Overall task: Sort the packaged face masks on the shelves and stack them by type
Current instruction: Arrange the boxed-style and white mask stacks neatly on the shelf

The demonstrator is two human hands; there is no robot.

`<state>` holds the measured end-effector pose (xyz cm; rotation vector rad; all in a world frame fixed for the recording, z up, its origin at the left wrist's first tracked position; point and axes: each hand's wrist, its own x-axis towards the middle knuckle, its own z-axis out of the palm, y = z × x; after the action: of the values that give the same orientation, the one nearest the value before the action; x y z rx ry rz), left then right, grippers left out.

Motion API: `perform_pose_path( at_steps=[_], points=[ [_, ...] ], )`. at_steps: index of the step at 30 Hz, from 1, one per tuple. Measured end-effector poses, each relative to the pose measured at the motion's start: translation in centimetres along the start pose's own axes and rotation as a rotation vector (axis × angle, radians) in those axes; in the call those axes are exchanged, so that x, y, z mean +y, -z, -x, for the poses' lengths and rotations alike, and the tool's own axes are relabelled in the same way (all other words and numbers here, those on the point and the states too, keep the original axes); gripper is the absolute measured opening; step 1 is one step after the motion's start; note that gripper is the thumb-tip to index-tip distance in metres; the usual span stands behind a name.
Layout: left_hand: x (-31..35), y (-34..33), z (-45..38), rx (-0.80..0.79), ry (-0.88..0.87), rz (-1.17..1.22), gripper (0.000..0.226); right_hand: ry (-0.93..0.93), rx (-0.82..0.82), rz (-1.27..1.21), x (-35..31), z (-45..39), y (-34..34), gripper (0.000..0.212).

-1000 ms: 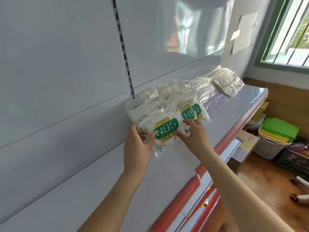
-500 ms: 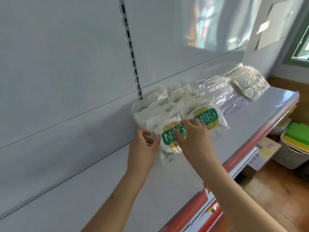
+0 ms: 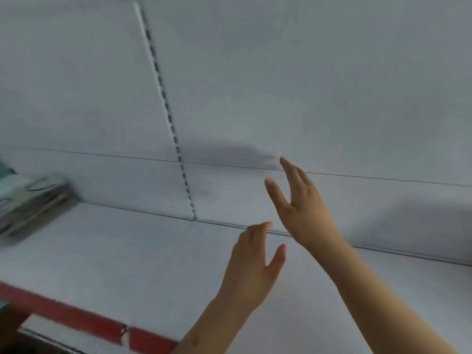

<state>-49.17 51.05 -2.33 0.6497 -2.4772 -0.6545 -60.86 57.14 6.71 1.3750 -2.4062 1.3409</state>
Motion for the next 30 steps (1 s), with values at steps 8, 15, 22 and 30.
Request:
perform_pose_path(
  at_steps=[8,15,22,30],
  points=[
    [-21.6,20.0,8.1,0.32,0.269,-0.005,0.048,0.126,-0.189,-0.167,-22.2,-2.4,-24.4,0.07],
    [-33.9,32.5,13.0,0.515,0.432,0.043,0.03,0.171,-0.354,-0.216,-32.8,-3.8,-39.2,0.055],
    [-44.0,40.5,11.2,0.675,0.524,0.028,0.023,-0.069,-0.449,0.065,-34.3,-9.2,-48.0,0.055],
    [-55.3,43.3,1.2,0.272,0.828,-0.099,0.045,-0.638,-0.717,-0.508,-34.3,-11.3,-55.4,0.075]
  ],
)
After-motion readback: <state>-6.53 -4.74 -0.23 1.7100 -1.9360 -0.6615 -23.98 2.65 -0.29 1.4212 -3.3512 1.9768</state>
